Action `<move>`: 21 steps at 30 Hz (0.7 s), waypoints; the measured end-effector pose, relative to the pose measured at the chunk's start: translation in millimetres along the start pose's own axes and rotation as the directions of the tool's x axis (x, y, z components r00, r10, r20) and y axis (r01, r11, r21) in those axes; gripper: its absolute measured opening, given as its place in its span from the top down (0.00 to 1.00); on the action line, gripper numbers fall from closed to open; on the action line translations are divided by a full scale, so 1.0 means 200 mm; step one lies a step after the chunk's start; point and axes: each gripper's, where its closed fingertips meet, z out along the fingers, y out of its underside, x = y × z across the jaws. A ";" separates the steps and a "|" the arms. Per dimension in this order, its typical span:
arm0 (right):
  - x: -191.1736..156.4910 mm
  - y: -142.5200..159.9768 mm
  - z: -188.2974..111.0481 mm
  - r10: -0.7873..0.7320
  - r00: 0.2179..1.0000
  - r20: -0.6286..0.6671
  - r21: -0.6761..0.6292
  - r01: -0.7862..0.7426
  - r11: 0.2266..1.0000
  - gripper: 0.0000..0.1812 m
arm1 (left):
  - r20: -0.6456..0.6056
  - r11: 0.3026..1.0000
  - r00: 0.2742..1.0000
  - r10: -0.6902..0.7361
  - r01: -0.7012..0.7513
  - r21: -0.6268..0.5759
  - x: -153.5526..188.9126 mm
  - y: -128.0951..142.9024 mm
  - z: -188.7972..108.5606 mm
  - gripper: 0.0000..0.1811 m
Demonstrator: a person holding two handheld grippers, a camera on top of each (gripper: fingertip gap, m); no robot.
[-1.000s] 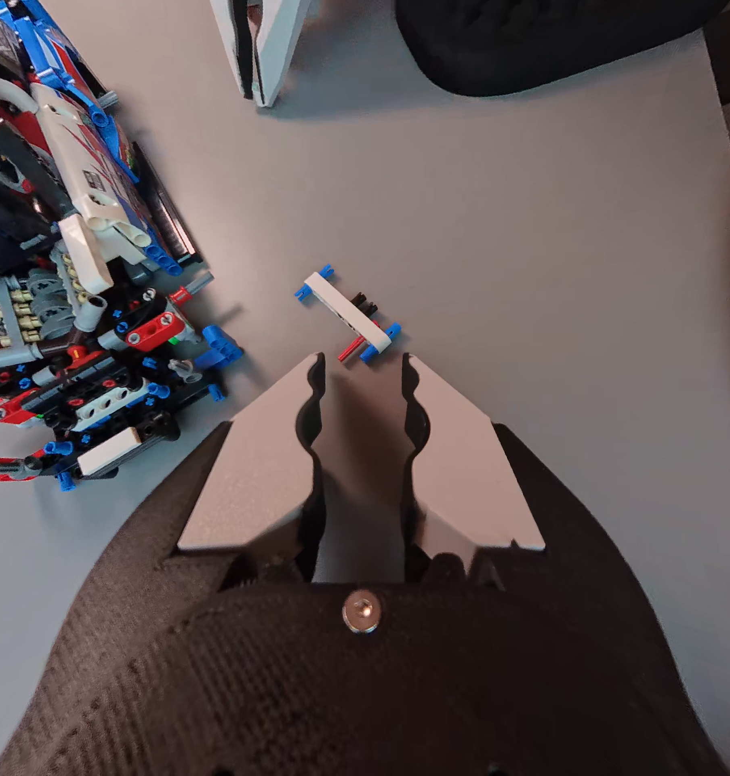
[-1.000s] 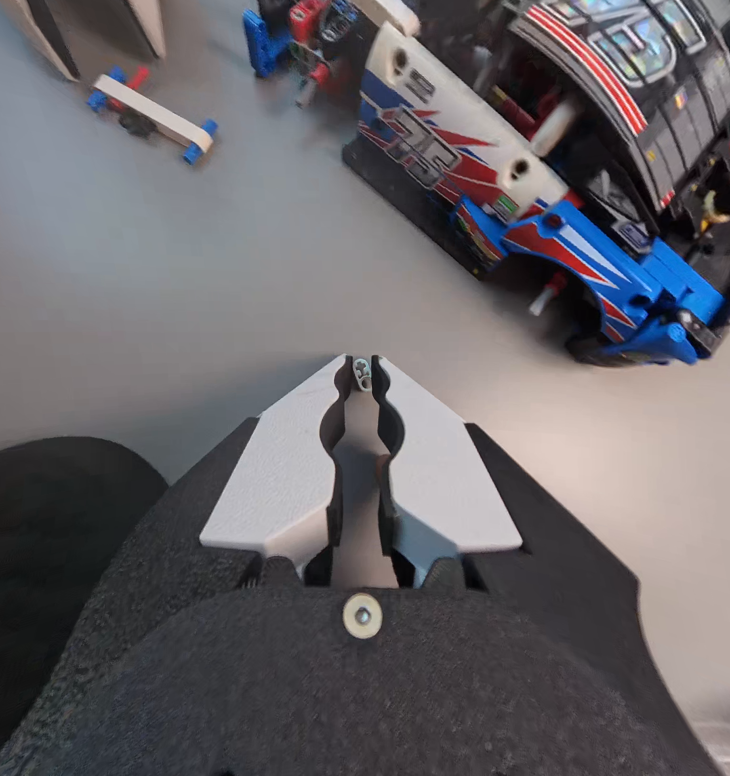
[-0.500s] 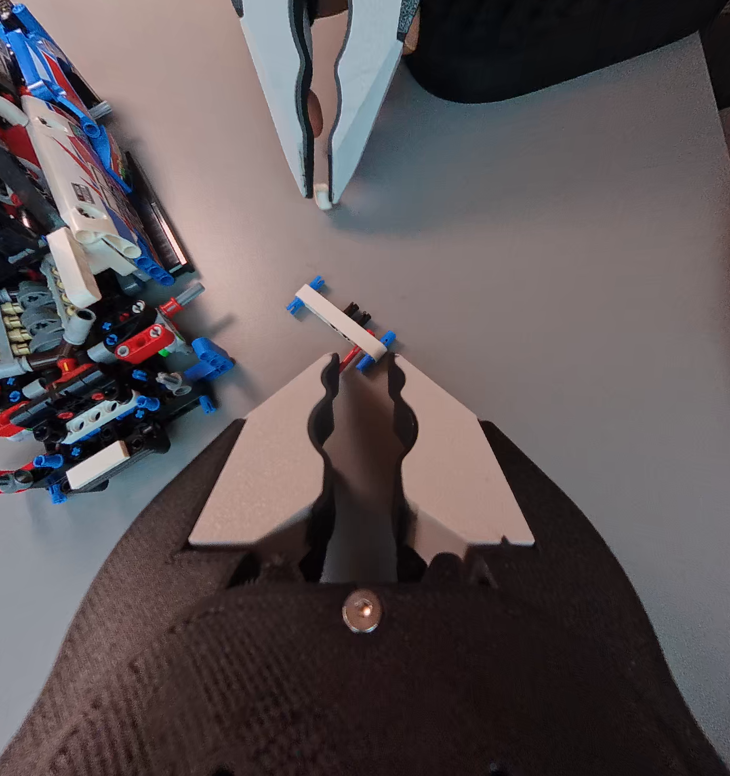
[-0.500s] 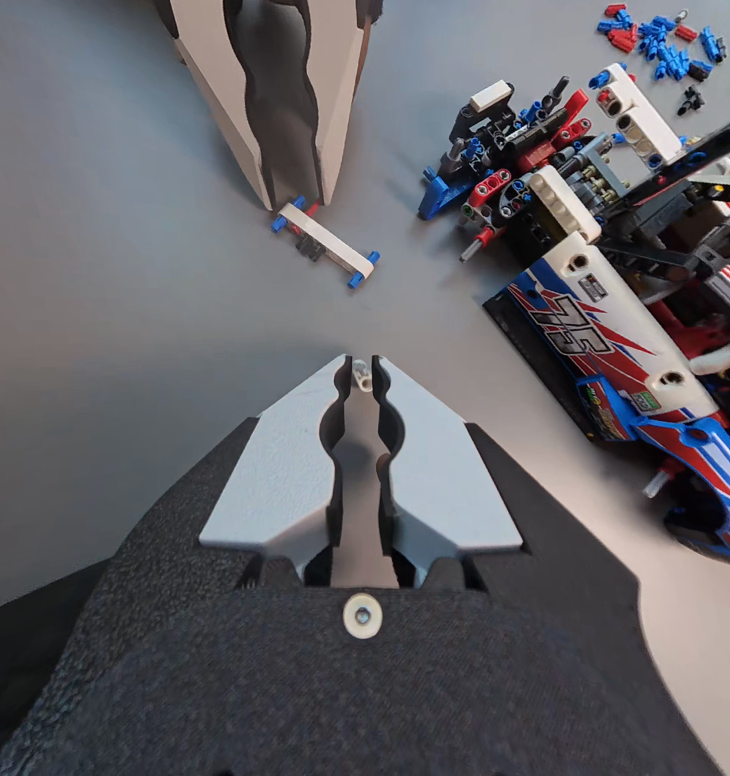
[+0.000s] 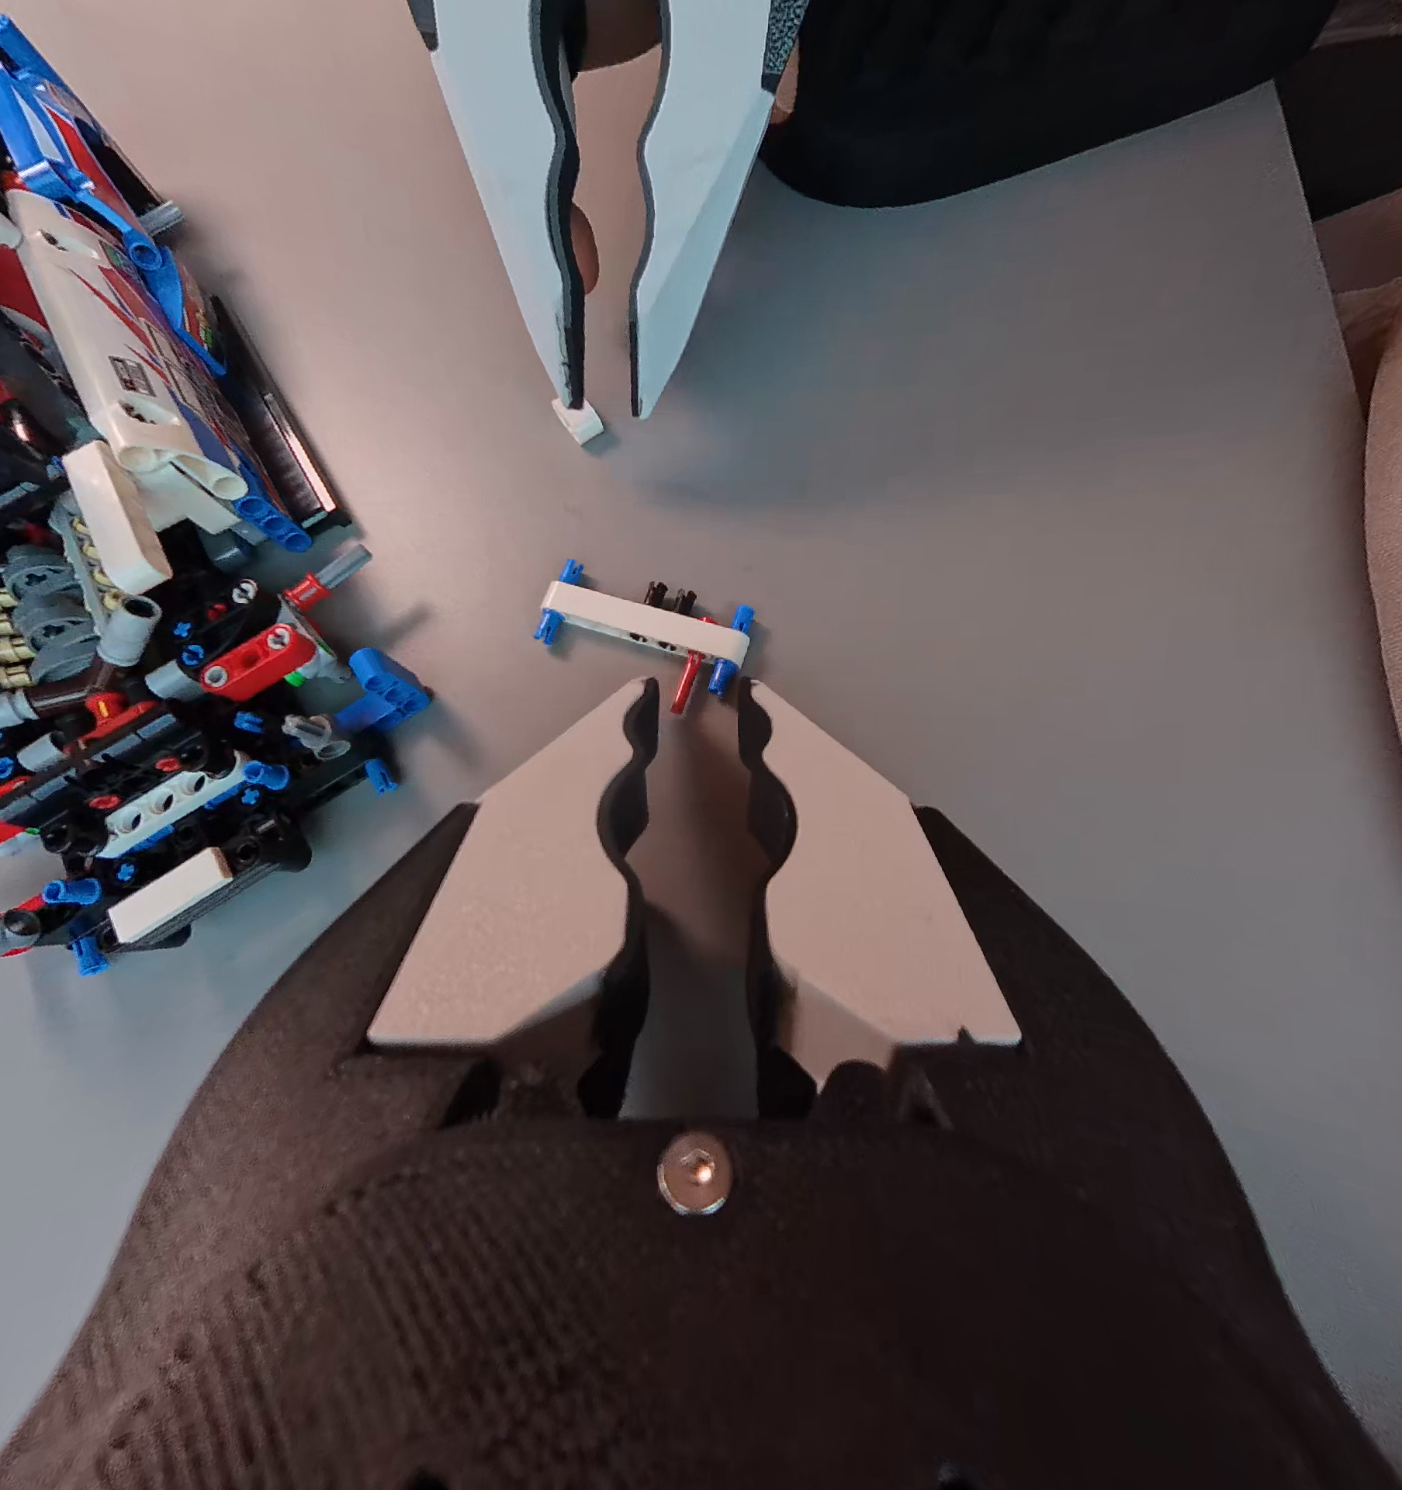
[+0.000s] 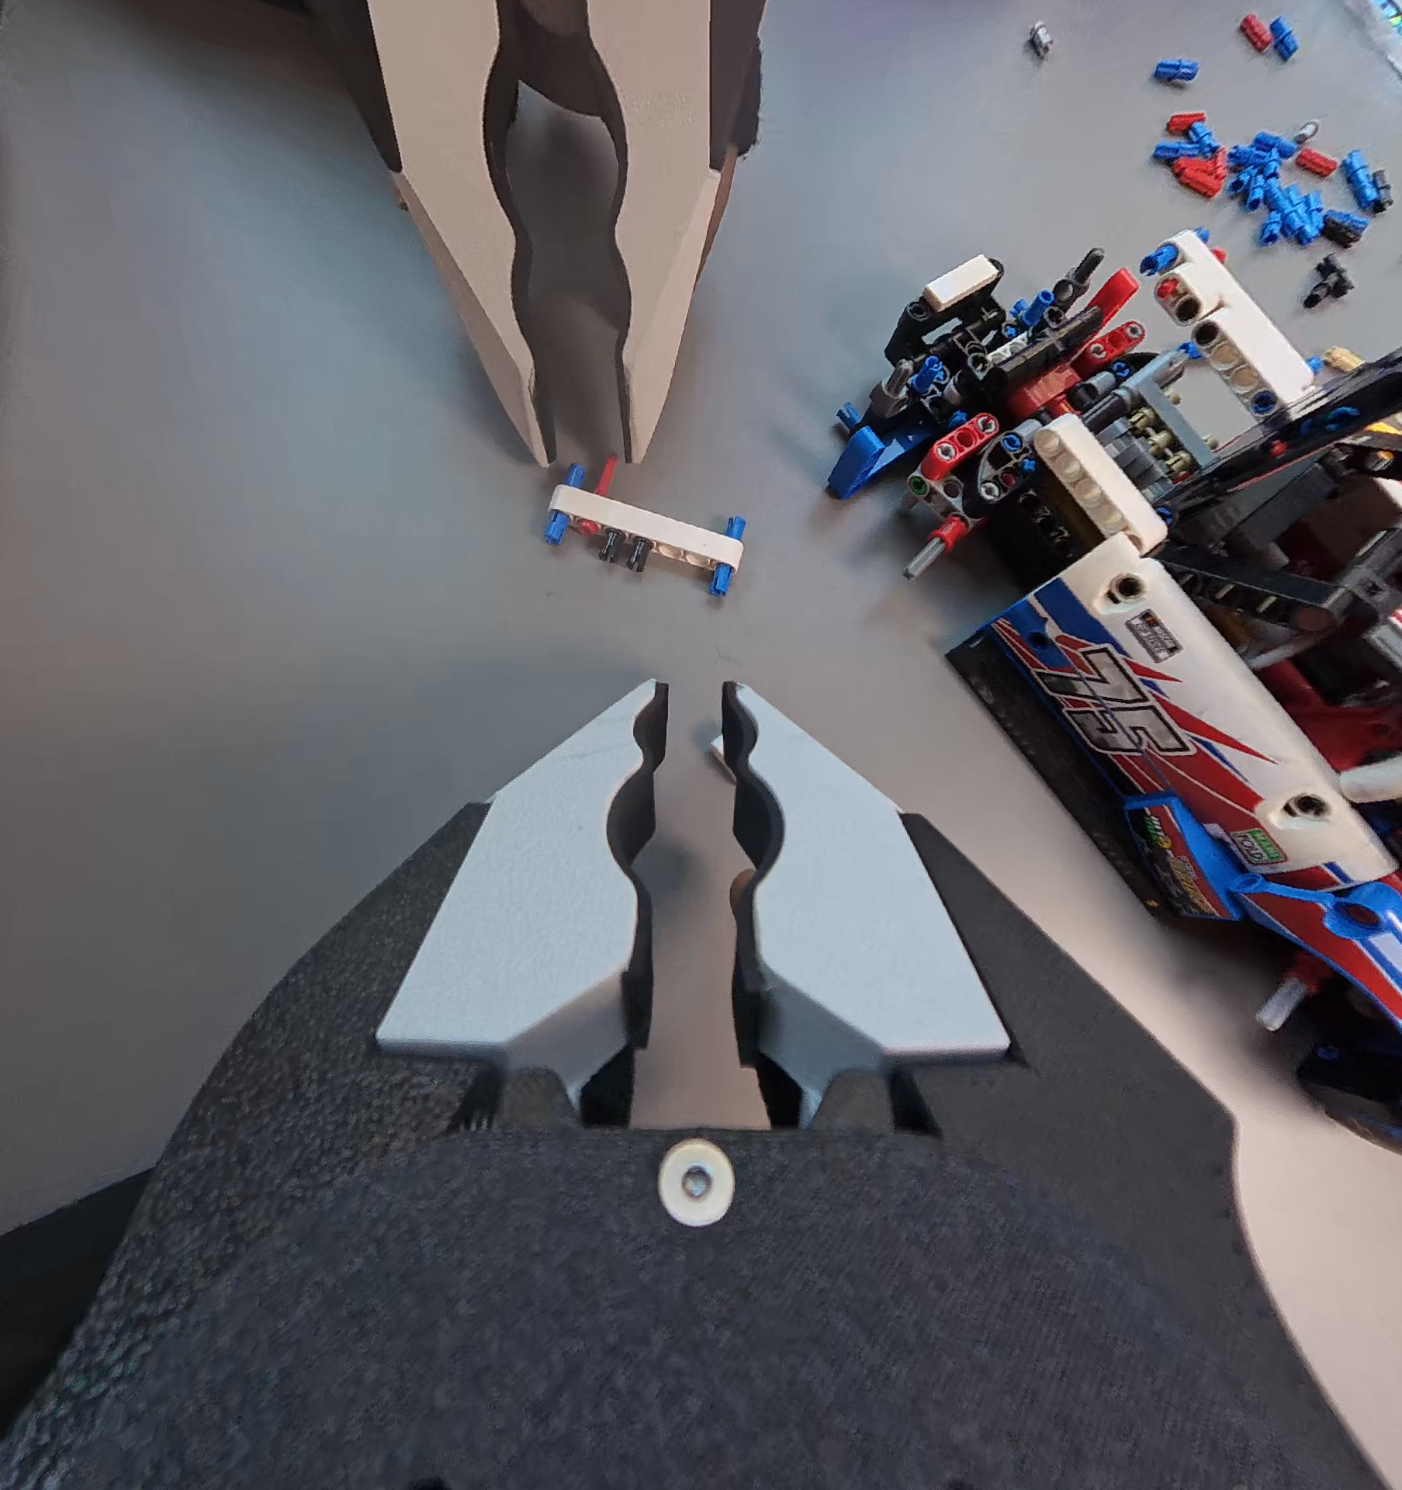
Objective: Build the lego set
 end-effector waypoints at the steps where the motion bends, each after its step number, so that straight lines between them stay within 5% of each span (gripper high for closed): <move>1: 0.00 -0.01 0.00 0.001 1.000 -0.002 0.005 -0.001 1.000 0.94 | 0.002 1.000 1.000 -0.001 0.001 -0.001 0.00 0.00 0.00 0.90; 21: -0.03 -0.03 0.03 0.010 1.000 0.007 0.038 -0.010 0.999 0.91 | 0.029 1.000 1.000 -0.002 0.002 -0.018 -0.02 0.02 0.00 0.90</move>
